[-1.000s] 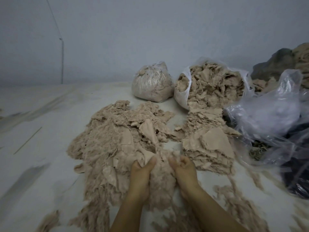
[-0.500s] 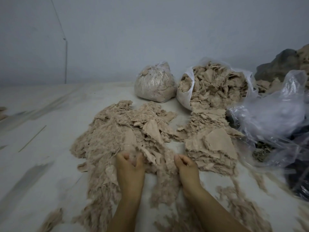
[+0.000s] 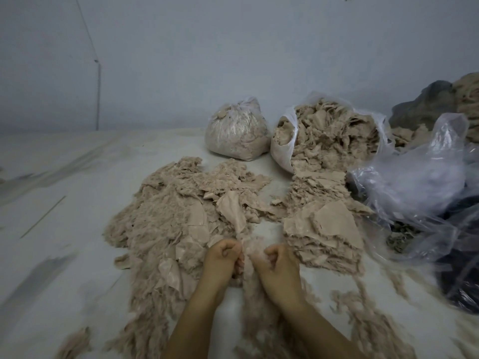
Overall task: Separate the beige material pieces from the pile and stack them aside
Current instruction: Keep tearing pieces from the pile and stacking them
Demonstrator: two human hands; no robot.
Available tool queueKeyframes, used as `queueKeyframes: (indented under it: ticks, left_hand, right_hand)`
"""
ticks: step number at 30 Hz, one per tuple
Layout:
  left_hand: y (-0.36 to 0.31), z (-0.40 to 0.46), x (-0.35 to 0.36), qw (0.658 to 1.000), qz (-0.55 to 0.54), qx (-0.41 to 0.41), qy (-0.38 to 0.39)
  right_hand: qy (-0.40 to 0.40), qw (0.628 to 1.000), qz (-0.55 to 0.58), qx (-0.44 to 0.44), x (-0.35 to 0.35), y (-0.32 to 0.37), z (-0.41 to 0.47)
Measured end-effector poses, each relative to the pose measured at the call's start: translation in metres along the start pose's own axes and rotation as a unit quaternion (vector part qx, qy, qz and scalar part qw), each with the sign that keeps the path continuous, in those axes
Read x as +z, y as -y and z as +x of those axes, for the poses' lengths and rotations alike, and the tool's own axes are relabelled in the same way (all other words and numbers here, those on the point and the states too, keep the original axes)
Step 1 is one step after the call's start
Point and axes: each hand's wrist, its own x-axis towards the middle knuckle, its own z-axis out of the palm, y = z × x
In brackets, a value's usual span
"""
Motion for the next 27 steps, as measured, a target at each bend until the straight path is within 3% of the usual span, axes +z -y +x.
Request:
queueKeyframes:
  ticks: [3,8,13,16,18,22,24,27]
  left_hand:
    - [0.002,-0.003,-0.003,1.0,-0.006,-0.023,-0.016]
    - [0.001,-0.004,-0.014,0.999,-0.009,-0.025,-0.03]
    - [0.005,-0.006,-0.007,0.996,0.005,-0.083,0.023]
    - [0.007,-0.008,-0.008,0.997,-0.006,-0.071,0.034]
    - [0.007,-0.006,-0.012,0.999,0.001,-0.034,0.0]
    - [0.005,-0.001,-0.017,0.998,0.056,0.007,-0.026]
    - [0.002,-0.002,-0.016,0.996,0.085,0.013,0.017]
    - [0.001,-0.007,-0.014,0.979,0.178,0.028,0.098]
  right_hand:
    - [0.055,0.995,-0.074,-0.028,0.004,-0.001,0.001]
    - [-0.032,0.992,0.122,0.024,-0.005,-0.001,0.002]
    - [0.082,0.992,0.087,0.043,0.009,0.005,-0.009]
    - [0.07,0.981,0.166,0.068,0.009,0.005,-0.006]
    - [0.032,0.963,0.248,0.1,0.005,0.003,-0.002]
    - [0.012,0.89,0.429,0.154,0.006,0.002,-0.003]
    - [-0.011,0.874,0.456,0.167,0.009,0.001,-0.003]
    - [-0.043,0.878,0.445,0.169,0.008,-0.001,0.002]
